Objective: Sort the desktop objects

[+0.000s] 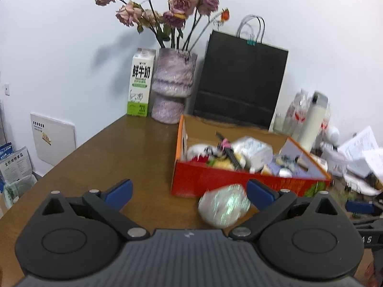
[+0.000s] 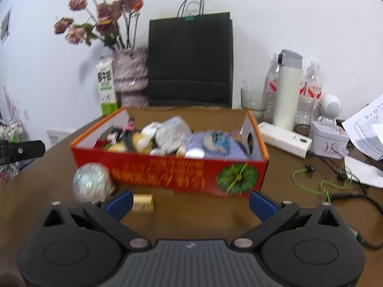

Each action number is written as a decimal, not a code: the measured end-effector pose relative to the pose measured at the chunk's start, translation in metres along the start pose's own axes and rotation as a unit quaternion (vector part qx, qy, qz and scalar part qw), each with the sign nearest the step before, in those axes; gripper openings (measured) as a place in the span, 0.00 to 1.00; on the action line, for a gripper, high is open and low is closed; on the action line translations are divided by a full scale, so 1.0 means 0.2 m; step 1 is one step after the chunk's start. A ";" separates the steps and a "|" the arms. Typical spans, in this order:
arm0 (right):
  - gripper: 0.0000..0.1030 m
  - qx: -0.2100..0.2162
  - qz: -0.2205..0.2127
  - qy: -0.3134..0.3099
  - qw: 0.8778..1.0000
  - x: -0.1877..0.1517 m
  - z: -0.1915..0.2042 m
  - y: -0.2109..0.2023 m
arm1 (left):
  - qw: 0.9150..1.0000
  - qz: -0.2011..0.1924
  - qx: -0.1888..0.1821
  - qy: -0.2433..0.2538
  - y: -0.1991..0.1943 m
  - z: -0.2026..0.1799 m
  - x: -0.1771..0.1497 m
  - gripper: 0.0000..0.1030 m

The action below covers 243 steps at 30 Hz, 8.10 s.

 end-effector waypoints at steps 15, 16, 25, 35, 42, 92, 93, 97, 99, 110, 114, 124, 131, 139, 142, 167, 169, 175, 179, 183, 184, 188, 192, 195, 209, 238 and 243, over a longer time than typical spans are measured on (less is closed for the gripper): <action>1.00 0.015 0.043 -0.035 0.998 -0.19 0.15 0.07 | 0.997 0.050 -0.013 0.057 0.04 -0.07 -0.18 1.00; 1.00 0.015 0.042 -0.034 0.998 -0.18 0.15 0.09 | 0.997 0.051 -0.015 0.056 0.05 -0.08 -0.17 1.00; 0.99 0.002 0.044 -0.041 0.998 -0.10 0.23 0.28 | 0.994 0.090 -0.012 0.064 0.34 -0.20 -0.15 1.00; 0.64 -0.016 0.037 -0.039 0.998 -0.03 0.26 0.43 | 0.991 0.128 -0.028 0.028 0.55 -0.18 -0.16 0.57; 0.29 0.020 0.040 -0.043 0.998 -0.04 0.30 0.41 | 0.993 0.116 -0.035 0.015 0.54 -0.16 -0.17 0.51; 0.29 0.009 -0.061 0.069 0.996 0.56 -0.16 0.45 | 0.996 0.012 -0.087 -0.001 0.66 -0.41 0.41 0.39; 0.29 0.009 -0.053 0.070 0.996 0.55 -0.17 0.49 | 0.996 0.017 -0.084 -0.001 0.69 -0.40 0.41 0.39; 0.29 0.002 -0.030 0.069 0.997 0.53 -0.17 0.63 | 0.997 0.028 -0.064 0.013 0.79 -0.40 0.40 0.39; 0.29 -0.008 -0.021 0.062 0.998 0.52 -0.17 0.68 | 0.997 0.036 -0.056 0.025 0.84 -0.42 0.39 0.43; 0.96 -0.044 -0.013 0.035 0.998 0.49 -0.16 0.71 | 0.997 0.012 -0.009 0.079 0.80 -0.49 0.38 1.00; 1.00 -0.040 -0.013 0.040 0.998 0.51 -0.17 0.68 | 0.997 0.010 -0.019 0.080 0.75 -0.51 0.40 1.00; 1.00 -0.048 -0.013 0.030 0.998 0.43 -0.13 0.55 | 0.997 -0.016 -0.031 0.069 0.54 -0.50 0.37 1.00; 1.00 -0.049 -0.017 0.032 0.998 0.34 -0.13 0.33 | 0.997 -0.033 -0.032 0.055 0.29 -0.45 0.28 1.00; 1.00 -0.022 -0.019 0.049 0.998 0.16 -0.11 0.08 | 0.998 -0.027 -0.025 0.058 0.07 -0.41 0.09 1.00; 1.00 -0.019 -0.020 0.051 0.998 0.07 -0.10 0.02 | 0.998 -0.023 -0.021 0.050 0.04 -0.35 0.03 1.00; 1.00 -0.019 -0.037 0.031 0.999 -0.15 -0.03 -0.09 | 0.996 -0.019 -0.022 0.085 -0.01 -0.31 -0.22 1.00; 1.00 -0.017 -0.039 0.032 0.999 -0.15 -0.03 -0.09 | 0.996 -0.024 -0.019 0.088 -0.02 -0.31 -0.22 1.00; 1.00 -0.018 -0.046 0.034 0.998 -0.15 -0.03 -0.10 | 0.995 -0.030 -0.018 0.090 -0.03 -0.32 -0.22 1.00; 1.00 -0.021 -0.051 0.032 0.998 -0.15 -0.03 -0.11 | 0.995 -0.032 -0.020 0.088 -0.04 -0.32 -0.22 1.00; 1.00 -0.021 -0.052 0.033 0.998 -0.15 -0.03 -0.12 | 0.995 -0.034 -0.023 0.088 -0.04 -0.32 -0.22 1.00; 1.00 -0.020 -0.052 0.033 0.998 -0.15 -0.03 -0.12 | 0.995 -0.035 -0.023 0.089 -0.05 -0.32 -0.22 1.00; 1.00 -0.020 -0.053 0.033 0.998 -0.15 -0.03 -0.12 | 0.995 -0.037 -0.023 0.088 -0.05 -0.31 -0.22 1.00; 1.00 -0.020 -0.053 0.033 0.998 -0.15 -0.03 -0.12 | 0.995 -0.038 -0.023 0.089 -0.05 -0.31 -0.22 1.00; 1.00 -0.020 -0.052 0.033 0.998 -0.15 -0.03 -0.12 | 0.995 -0.038 -0.023 0.090 -0.05 -0.31 -0.22 1.00; 1.00 -0.022 -0.052 0.032 0.998 -0.15 -0.03 -0.12 | 0.995 -0.038 -0.021 0.091 -0.04 -0.32 -0.22 1.00; 1.00 -0.025 -0.050 0.031 0.998 -0.15 -0.04 -0.11 | 0.994 -0.040 -0.016 0.096 -0.04 -0.32 -0.22 1.00; 1.00 -0.026 -0.049 0.030 0.998 -0.15 -0.04 -0.11 | 0.995 -0.037 -0.017 0.095 -0.04 -0.31 -0.23 1.00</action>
Point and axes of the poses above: each gripper's, at about its wrist camera, not at the fingertips, and y roughly the way its jaws point, z to its left, x to its top, the point moved 6 cm from there along y, roughly the way its jaws point, and after that the axes turned 2 degrees about z, right-handed, at the moved point
